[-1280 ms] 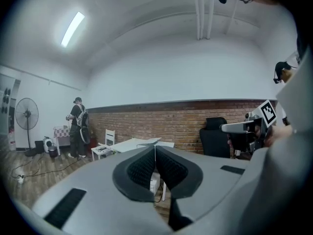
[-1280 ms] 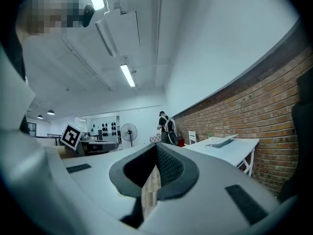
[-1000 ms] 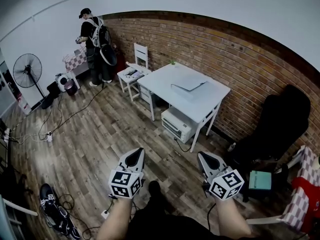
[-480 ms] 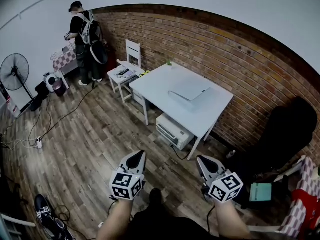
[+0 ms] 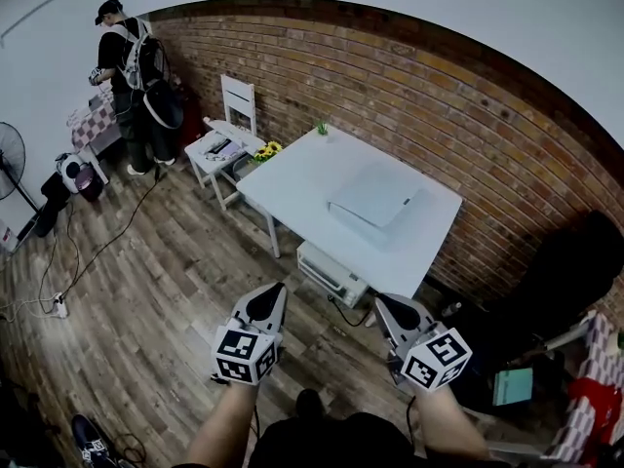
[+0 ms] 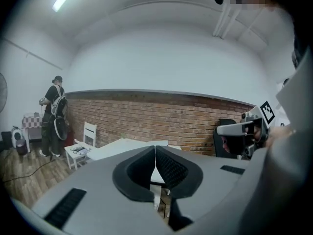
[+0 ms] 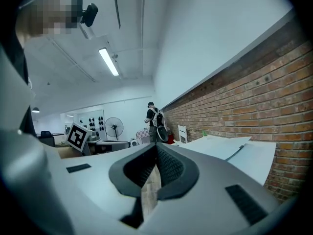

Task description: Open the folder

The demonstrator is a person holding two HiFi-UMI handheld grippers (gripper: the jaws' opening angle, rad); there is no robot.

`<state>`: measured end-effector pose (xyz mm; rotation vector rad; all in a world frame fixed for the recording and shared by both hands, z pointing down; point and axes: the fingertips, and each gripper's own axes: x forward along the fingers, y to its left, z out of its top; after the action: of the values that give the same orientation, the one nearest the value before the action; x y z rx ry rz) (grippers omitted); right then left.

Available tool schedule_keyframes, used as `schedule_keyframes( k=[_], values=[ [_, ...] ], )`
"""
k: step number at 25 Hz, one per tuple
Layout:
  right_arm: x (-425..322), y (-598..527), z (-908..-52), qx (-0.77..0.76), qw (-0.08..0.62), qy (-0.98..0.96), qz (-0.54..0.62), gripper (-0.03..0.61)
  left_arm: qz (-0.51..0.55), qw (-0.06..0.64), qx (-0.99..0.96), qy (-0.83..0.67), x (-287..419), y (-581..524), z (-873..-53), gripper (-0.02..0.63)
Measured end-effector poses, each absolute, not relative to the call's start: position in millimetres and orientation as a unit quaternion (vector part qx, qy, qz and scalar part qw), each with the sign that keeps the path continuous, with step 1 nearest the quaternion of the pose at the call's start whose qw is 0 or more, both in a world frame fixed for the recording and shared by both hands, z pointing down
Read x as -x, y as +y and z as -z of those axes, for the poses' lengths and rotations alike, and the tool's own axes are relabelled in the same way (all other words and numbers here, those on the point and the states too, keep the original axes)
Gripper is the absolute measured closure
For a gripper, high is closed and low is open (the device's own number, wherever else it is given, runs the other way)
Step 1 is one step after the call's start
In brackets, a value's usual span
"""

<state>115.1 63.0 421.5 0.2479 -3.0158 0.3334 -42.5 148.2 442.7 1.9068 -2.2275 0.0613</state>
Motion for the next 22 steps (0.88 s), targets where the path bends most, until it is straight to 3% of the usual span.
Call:
schedule_keyframes(
  k=[11,22],
  values=[
    [-67,-11,-456,-0.105,0.062,-0.982,-0.141,0.557,-0.039,0.117,-0.665,-0.736,83,74,-467,0.594],
    [12,-152,-473,-0.118,0.047,-0.975,-0.182,0.543,-0.071,0.126,-0.682,-0.717,153,-71,-477,0.594]
  ],
)
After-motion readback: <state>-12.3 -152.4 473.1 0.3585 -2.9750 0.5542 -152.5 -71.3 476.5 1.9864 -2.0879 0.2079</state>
